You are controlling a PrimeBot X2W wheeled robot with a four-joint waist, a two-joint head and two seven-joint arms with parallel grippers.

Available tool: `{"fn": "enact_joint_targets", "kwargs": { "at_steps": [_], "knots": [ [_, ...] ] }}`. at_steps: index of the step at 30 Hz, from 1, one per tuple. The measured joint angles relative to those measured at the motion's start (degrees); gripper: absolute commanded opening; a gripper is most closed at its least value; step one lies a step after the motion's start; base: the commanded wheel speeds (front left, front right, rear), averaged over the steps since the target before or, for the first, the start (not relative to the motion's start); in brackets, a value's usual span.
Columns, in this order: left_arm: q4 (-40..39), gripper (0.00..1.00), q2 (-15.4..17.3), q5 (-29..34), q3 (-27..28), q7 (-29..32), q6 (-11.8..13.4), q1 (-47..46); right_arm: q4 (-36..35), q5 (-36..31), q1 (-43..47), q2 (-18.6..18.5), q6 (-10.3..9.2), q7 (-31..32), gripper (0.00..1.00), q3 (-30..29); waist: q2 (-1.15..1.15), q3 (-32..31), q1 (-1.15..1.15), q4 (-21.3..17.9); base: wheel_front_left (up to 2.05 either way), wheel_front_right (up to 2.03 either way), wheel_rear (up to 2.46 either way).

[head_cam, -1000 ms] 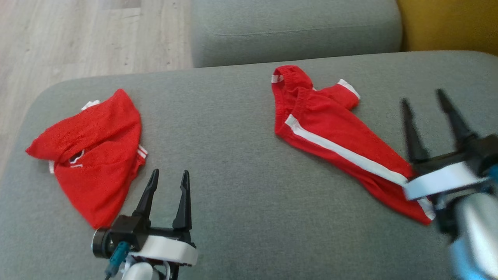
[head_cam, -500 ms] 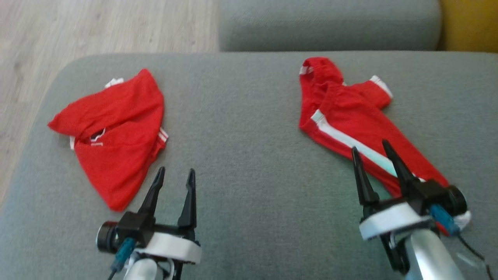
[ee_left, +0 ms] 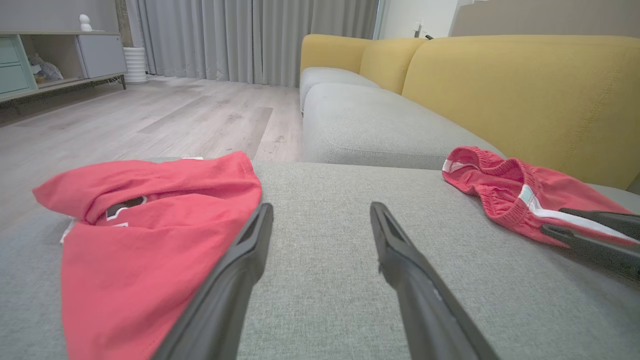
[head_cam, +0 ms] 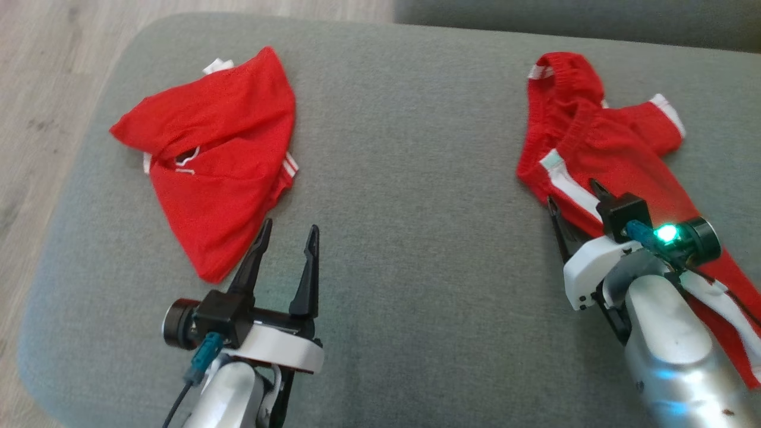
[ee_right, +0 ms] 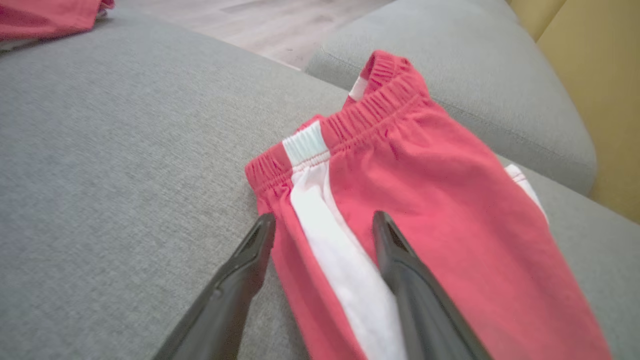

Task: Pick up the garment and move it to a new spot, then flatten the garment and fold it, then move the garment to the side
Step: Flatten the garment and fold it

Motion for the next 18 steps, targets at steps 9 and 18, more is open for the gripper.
{"fn": "enact_joint_targets", "kwargs": {
  "at_steps": [9, 18],
  "knots": [
    [0.40, 1.00, -0.01, -0.43, -0.52, 0.00, 0.47, -0.42, 9.46, 0.18, -3.96, 1.48, 0.00, -5.30, 0.00, 0.67, 0.00, 0.33, -0.01, 1.18, 0.00, 0.00, 0.00],
    [1.13, 1.00, -0.01, -0.32, 0.08, 0.00, 0.51, -0.34, 9.18, 8.55, -3.83, 3.11, 0.00, -7.68, 0.00, 13.61, 0.00, -1.39, -0.01, -1.00, 0.00, 0.00, 0.00]
  ]
}}
